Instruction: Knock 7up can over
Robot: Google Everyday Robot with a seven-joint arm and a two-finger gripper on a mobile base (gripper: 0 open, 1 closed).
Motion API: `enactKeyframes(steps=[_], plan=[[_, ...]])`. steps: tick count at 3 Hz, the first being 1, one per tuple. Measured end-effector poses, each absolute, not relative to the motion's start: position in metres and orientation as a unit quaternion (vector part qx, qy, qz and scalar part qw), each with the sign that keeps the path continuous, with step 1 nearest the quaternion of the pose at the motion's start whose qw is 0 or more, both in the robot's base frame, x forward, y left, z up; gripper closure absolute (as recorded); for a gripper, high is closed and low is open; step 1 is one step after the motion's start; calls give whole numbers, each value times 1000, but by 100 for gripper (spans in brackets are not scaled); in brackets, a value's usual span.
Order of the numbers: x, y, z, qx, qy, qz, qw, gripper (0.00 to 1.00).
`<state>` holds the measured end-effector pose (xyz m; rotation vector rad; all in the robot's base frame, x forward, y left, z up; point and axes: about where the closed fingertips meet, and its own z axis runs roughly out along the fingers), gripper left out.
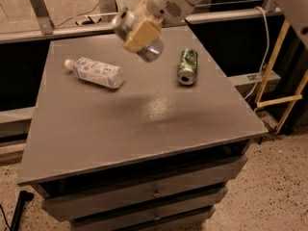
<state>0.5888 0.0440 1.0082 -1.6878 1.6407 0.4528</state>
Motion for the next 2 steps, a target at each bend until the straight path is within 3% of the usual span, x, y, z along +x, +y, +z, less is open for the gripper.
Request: enactKeyframes(steps=[1, 2], plan=[[552, 61, 919, -741, 632, 145, 173, 100], [543, 55, 919, -744, 631, 152, 159, 100]])
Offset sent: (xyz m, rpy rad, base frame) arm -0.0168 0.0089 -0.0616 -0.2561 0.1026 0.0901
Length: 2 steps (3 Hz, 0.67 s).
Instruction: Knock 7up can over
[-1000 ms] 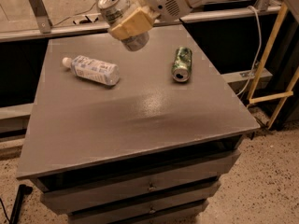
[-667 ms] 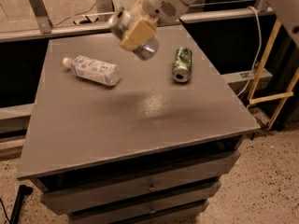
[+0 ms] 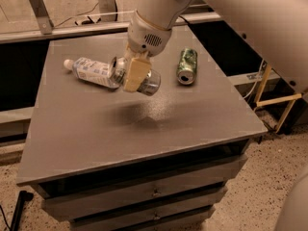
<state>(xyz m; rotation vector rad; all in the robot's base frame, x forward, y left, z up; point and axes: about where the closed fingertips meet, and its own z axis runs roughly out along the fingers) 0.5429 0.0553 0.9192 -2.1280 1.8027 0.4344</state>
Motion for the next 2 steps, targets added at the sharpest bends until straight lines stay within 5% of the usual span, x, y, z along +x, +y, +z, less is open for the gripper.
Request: enactKeyframes(steps=[1, 2], plan=[[534, 72, 898, -745, 635, 163, 126, 100], [512, 86, 865, -753, 640, 142, 49, 83]])
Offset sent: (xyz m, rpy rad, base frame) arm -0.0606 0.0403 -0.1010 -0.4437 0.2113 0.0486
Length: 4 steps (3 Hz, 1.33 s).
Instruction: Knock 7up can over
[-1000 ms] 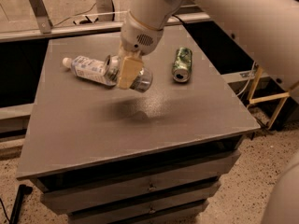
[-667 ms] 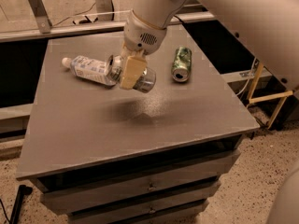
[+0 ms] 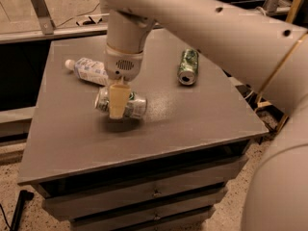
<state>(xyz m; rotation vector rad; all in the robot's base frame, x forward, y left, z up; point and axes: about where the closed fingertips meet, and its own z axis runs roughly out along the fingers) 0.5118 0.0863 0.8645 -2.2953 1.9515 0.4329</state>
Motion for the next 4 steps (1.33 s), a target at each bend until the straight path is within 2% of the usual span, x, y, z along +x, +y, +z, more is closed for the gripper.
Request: enactKeyframes(steps=[1, 2, 3, 4], plan=[[500, 90, 836, -755, 650, 85, -21, 59], [502, 93, 832, -754, 652, 73, -22, 36], [504, 97, 832, -754, 653, 72, -12, 5], [506, 98, 832, -754, 653, 72, -7, 0]])
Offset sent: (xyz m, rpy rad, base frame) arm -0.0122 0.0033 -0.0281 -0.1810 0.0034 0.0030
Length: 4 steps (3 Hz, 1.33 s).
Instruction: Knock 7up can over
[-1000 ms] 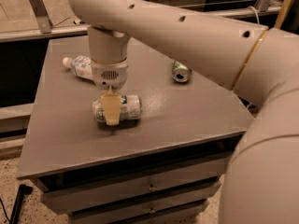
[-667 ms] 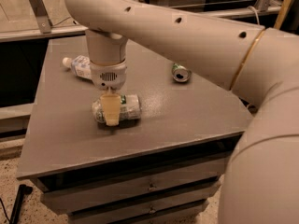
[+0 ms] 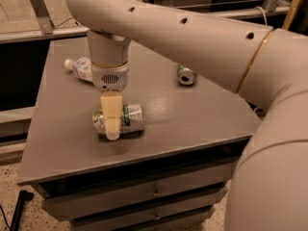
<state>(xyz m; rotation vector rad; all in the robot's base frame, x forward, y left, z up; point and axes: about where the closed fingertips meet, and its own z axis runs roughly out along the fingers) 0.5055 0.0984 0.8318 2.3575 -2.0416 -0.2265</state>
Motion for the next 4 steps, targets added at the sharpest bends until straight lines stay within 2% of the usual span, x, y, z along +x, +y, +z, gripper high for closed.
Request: enactKeyframes(steps=[1, 3, 4], plan=[[506, 98, 832, 754, -653, -72, 7, 0], [519, 12, 890, 739, -651, -97, -146, 0], [517, 2, 891, 739, -650, -97, -152, 0]])
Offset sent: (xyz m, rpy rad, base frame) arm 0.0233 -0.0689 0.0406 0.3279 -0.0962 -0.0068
